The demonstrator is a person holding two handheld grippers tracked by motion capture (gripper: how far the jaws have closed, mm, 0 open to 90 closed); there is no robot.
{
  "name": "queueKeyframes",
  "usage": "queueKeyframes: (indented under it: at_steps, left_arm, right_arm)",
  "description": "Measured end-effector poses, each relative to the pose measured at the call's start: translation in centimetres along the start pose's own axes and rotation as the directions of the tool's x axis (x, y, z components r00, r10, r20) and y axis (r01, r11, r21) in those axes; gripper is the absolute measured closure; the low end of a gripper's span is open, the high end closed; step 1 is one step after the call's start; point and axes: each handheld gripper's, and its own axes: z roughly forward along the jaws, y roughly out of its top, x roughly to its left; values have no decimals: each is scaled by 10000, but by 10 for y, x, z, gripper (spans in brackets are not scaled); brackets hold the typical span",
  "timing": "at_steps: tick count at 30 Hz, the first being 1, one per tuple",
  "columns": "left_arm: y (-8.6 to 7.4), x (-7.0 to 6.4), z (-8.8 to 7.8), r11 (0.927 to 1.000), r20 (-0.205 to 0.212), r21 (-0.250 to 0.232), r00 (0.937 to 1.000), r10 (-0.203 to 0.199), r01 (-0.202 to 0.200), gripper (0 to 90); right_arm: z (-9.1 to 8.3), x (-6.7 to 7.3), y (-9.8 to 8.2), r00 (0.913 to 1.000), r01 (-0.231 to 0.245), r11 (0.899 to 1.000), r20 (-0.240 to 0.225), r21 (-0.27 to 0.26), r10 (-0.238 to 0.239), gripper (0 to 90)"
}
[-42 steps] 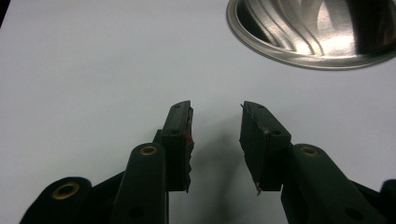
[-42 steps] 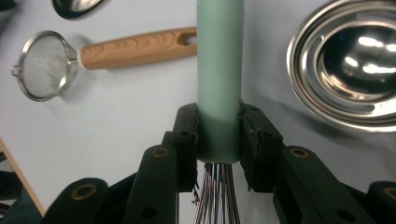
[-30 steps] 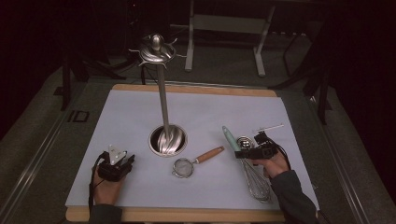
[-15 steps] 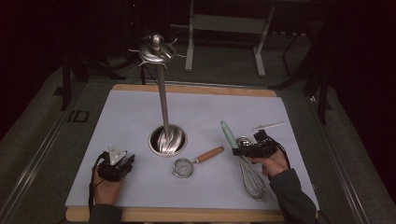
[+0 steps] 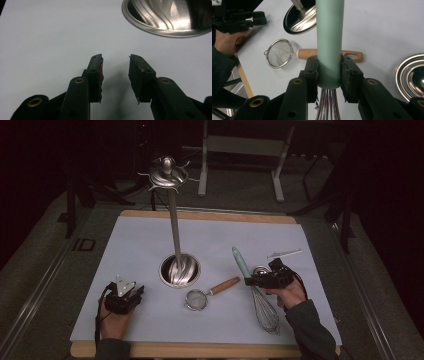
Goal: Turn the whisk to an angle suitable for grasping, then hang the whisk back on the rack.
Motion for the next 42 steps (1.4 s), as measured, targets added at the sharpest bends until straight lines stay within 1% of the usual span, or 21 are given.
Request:
queueKeyframes:
  at_steps: [8, 9, 11, 16, 20, 23, 33, 37, 42]
  left_arm:
    - [0, 0, 0, 10000, -11, -9, 10000, 12, -12, 634]
    - [0, 0, 0, 10000, -16, -8, 10000, 24, -24, 634]
    - [0, 0, 0, 10000, -17, -1, 10000, 51, -51, 634]
    - [0, 0, 0, 10000, -19, -36, 10000, -7, 7, 634]
    - [0, 0, 0, 10000, -13, -31, 10000, -4, 4, 634]
    - [0, 0, 0, 10000, -12, -38, 10000, -14, 13, 633]
    - [0, 0, -1, 10000, -7, -10, 10000, -5, 5, 632]
    - [0, 0, 0, 10000, -8, -24, 10000, -44, 44, 631]
    - [0, 0, -1, 10000, -12, -21, 10000, -27, 27, 631]
  right_arm:
    - [0, 5, 4, 9997, 202, 9997, -118, -106, -203, 695]
    - [1, 8, 5, 9994, 273, 9995, -221, -172, -277, 695]
    - [1, 9, 6, 9992, 313, 9993, -251, -180, -317, 695]
    - [2, 12, 9, 9988, 388, 9990, -285, -232, -394, 695]
    - [3, 15, 11, 9983, 472, 9985, -335, -280, -481, 695]
    - [4, 17, 13, 9982, 511, 9984, -287, -246, -518, 695]
    - [7, 24, 19, 9967, 686, 9968, -407, -408, -703, 695]
    - [7, 31, 24, 9942, 880, 9942, -564, -627, -915, 695]
    - [6, 34, 27, 9918, 1006, 9916, -706, -808, -1064, 695]
